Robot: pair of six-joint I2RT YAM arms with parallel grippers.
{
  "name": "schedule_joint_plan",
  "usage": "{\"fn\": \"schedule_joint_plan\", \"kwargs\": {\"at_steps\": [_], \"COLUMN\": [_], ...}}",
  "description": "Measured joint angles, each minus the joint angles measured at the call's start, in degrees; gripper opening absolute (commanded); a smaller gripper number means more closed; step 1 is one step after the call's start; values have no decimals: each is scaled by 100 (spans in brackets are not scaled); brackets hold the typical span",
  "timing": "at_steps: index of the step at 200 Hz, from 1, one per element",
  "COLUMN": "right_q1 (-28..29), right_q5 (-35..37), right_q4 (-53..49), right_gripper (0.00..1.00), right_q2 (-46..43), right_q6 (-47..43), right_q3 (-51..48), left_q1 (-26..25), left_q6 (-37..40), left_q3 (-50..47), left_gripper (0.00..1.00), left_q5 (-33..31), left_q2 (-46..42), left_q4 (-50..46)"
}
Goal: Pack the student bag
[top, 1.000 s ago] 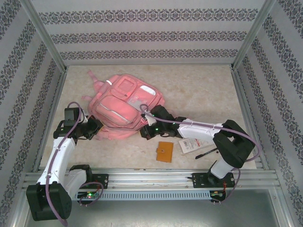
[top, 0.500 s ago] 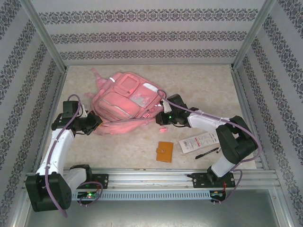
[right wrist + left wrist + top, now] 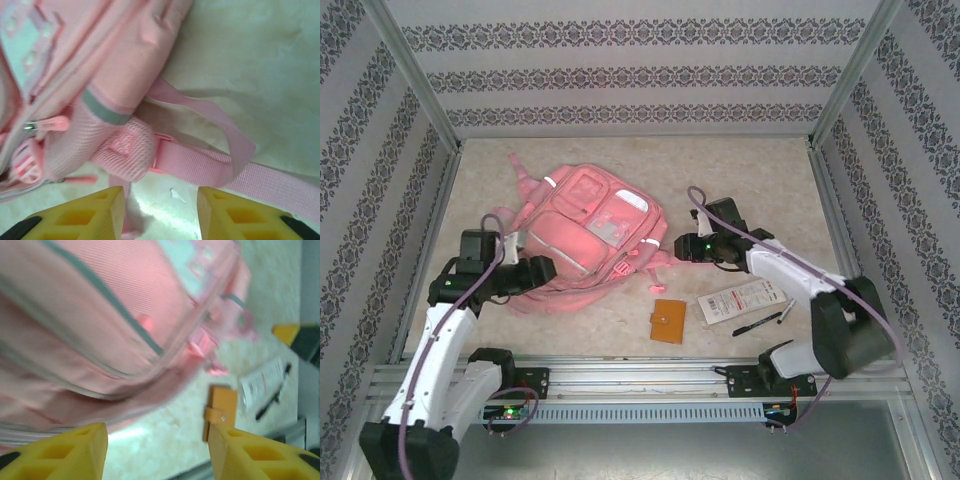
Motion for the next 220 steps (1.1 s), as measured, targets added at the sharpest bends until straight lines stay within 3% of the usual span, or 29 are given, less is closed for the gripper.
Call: {"fn": "schedule_joint_plan", "kwargs": {"at_steps": [37,63,74,77,80,119,146,177,194,220], "right_q1": [28,155,186,188,188,173,59,-164,-157,-46], "right_q5": [299,1014,1335,1416,1480,2031,2065,1593,1320,1014], "right_q4": [-566,-831,-868,-872,-872,-920,-973,-1086,-1080,-1019], "right_gripper": [49,59,77,94,98,98,98,95,90,89], "right_q2": [-861,-1410,-1722,-1816,-1910,-2699,-2859,-2824,-2614,-2323], "right_q6": [-68,-151,-168,-166,-164,-557,-748,-903,-1003,-1106], "right_q3": [90,90,76,68,59,31,-81,-190,-190,-195], "left_q1": [-1003,-1773,-2079,-2162,-2229,-2629,-2684,-2903,-2949,-2949], "left_q6": [468,1250,1657,1773,1891,2820,2874,2822,2675,2459], "left_q3": [706,1589,1923,2017,2085,2251,2149,2031,2022,2203], "left_gripper": [58,59,60,60,61,64,66,69,59,18], "left_q5": [-459,-1416,-1864,-2000,-2109,-3171,-3388,-3427,-3591,-4028], "left_q2": [107,1016,1558,1714,1878,3639,4052,4374,4756,5217], "left_q4": [-35,-160,-203,-212,-214,-374,-413,-354,-293,-332]}}
